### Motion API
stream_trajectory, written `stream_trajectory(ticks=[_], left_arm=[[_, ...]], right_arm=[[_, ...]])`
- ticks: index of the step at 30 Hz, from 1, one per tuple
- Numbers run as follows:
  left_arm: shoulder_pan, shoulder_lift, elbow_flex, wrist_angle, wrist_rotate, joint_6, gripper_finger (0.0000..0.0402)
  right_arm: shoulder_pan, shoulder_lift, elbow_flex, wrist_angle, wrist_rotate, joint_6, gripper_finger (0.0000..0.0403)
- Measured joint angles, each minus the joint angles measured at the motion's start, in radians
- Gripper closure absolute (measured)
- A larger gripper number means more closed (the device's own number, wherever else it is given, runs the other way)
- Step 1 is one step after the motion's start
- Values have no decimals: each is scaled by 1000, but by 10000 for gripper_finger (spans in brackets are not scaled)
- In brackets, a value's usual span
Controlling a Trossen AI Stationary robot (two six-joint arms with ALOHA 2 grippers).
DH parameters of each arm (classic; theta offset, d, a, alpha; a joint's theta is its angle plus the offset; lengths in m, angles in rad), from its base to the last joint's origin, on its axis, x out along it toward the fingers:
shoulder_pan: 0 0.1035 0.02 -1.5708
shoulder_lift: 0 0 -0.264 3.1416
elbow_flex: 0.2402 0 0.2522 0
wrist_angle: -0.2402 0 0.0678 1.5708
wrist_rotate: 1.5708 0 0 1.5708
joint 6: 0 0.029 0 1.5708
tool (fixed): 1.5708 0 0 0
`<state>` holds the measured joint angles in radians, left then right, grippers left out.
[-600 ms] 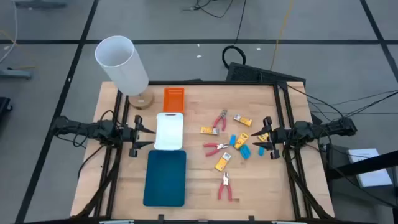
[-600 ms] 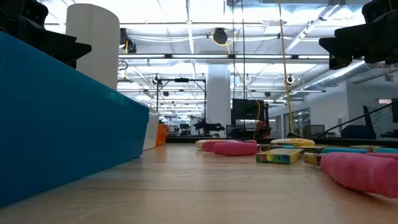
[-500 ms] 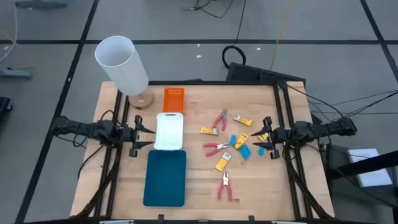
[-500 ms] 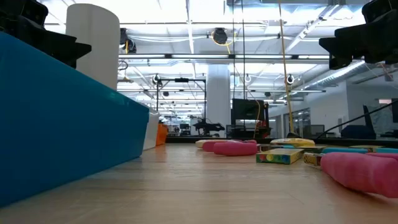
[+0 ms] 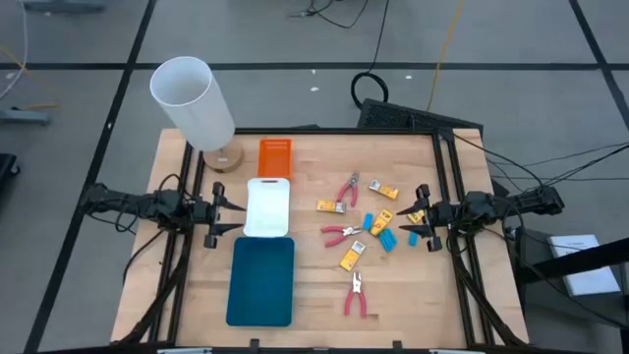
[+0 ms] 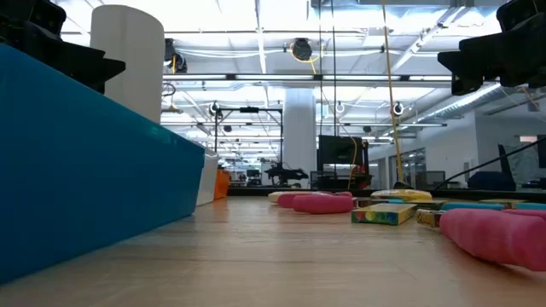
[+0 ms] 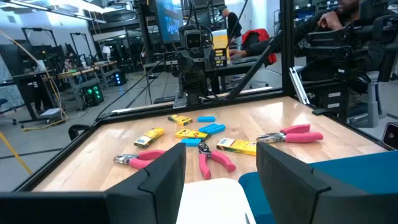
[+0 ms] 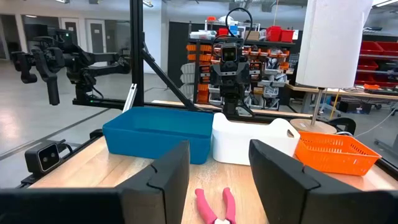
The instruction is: Pick & Place School Supplies
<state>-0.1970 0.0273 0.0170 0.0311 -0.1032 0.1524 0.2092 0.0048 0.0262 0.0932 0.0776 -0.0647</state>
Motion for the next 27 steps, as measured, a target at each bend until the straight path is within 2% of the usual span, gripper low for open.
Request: stream_trajectory(ticks=[13, 17, 23, 27], left_arm=[[0, 0, 0, 0, 0, 0, 201], [0, 0, 0, 0, 0, 0, 201], [0, 0, 0, 0, 0, 0, 201], [0, 0, 0, 0, 0, 0, 201]], right_arm=[[0, 0, 0, 0, 0, 0, 245], [0, 0, 0, 67, -1, -40, 245], [2, 0, 0, 198, 3, 168, 245], [2, 0, 0, 248, 0, 235, 245]])
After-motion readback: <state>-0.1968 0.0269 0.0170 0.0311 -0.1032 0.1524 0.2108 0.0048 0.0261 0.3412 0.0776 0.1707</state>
